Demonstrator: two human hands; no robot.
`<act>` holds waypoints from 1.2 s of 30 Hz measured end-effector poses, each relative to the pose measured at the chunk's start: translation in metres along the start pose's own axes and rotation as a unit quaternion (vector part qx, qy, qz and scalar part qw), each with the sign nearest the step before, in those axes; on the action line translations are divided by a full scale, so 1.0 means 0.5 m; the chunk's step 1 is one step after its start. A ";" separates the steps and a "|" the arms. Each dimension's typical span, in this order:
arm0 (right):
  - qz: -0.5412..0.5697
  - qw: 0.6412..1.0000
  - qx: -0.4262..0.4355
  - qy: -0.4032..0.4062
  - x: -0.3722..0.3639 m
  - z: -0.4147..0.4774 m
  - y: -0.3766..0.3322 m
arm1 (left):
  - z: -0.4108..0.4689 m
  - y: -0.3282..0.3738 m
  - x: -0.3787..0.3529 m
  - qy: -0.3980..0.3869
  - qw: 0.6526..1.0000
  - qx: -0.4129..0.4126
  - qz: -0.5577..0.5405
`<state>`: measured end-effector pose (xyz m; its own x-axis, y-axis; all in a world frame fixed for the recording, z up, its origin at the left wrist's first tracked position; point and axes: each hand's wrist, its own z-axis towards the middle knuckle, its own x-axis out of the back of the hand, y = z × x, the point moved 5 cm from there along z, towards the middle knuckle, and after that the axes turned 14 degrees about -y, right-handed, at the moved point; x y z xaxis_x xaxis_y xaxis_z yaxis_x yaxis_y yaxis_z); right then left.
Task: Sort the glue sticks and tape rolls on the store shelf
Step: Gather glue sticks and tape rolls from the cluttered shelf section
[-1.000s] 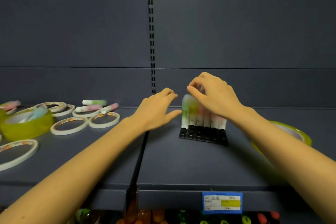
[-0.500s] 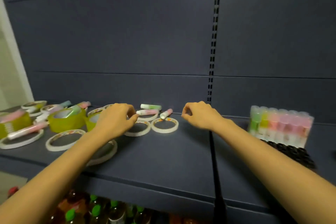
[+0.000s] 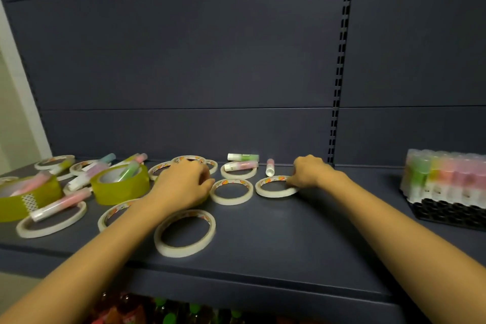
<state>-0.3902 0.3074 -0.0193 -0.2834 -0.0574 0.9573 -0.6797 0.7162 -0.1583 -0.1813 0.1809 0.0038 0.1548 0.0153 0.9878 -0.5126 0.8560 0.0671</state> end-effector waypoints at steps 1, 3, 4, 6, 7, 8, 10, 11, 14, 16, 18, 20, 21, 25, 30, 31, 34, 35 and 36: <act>0.002 1.000 -0.001 0.001 0.007 -0.009 0.004 | 0.010 0.004 -0.004 -0.010 1.000 -0.011 0.001; 0.000 1.000 -0.001 0.006 0.019 -0.031 0.013 | 0.032 0.014 -0.013 -0.023 0.999 -0.031 0.006; -0.001 1.000 -0.002 0.007 0.023 -0.043 0.018 | 0.043 0.020 -0.016 -0.025 0.999 -0.039 0.017; -0.001 1.000 -0.004 0.015 0.030 -0.067 0.027 | 0.064 0.031 -0.023 -0.024 0.996 -0.041 0.072; 0.002 1.000 -0.006 0.021 0.033 -0.078 0.032 | 0.075 0.037 -0.027 -0.027 0.993 -0.036 0.108; 0.007 1.000 -0.008 0.028 0.035 -0.088 0.036 | 0.086 0.043 -0.031 -0.033 0.988 -0.031 0.147; 0.018 0.999 -0.013 0.040 0.036 -0.108 0.045 | 0.108 0.051 -0.040 -0.050 0.972 -0.025 0.230; 0.023 0.999 -0.015 0.046 0.034 -0.117 0.049 | 0.118 0.052 -0.046 -0.059 0.962 -0.024 0.264; 0.030 0.997 -0.026 0.067 0.027 -0.142 0.063 | 0.144 0.048 -0.064 -0.082 0.947 -0.034 0.308; 0.029 0.996 -0.033 0.080 0.020 -0.159 0.073 | 0.153 0.049 -0.071 -0.088 0.943 -0.047 0.318; 0.030 0.994 -0.040 0.092 0.015 -0.175 0.086 | 0.159 0.054 -0.074 -0.091 0.941 -0.058 0.319; 0.032 0.992 -0.047 0.109 0.016 -0.193 0.101 | 0.159 0.061 -0.071 -0.088 0.944 -0.062 0.310; 0.032 0.991 -0.049 0.119 0.019 -0.201 0.109 | 0.158 0.065 -0.066 -0.084 0.946 -0.062 0.308; 0.045 0.987 -0.049 0.148 0.031 -0.242 0.151 | 0.144 0.090 -0.032 -0.053 0.953 -0.066 0.291; 0.088 0.979 -0.050 0.178 0.032 -0.304 0.231 | 0.116 0.151 0.013 -0.042 0.980 -0.074 0.182; 0.080 0.977 -0.056 0.189 0.034 -0.320 0.251 | 0.111 0.171 0.018 -0.047 0.983 -0.079 0.157; 0.089 0.970 -0.083 0.210 0.041 -0.373 0.321 | 0.091 0.247 0.033 -0.055 0.989 -0.095 0.101; 0.091 0.968 -0.093 0.214 0.043 -0.393 0.346 | 0.083 0.277 0.037 -0.057 0.989 -0.101 0.089; 0.088 0.967 -0.102 0.214 0.045 -0.414 0.371 | 0.074 0.310 0.040 -0.056 0.990 -0.108 0.077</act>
<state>-0.3826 0.5830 0.0231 -0.0472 0.3407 0.9390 -0.4870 0.8129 -0.3194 -0.2889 0.2950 0.0394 -0.0123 0.1073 0.9942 -0.3292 0.9384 -0.1053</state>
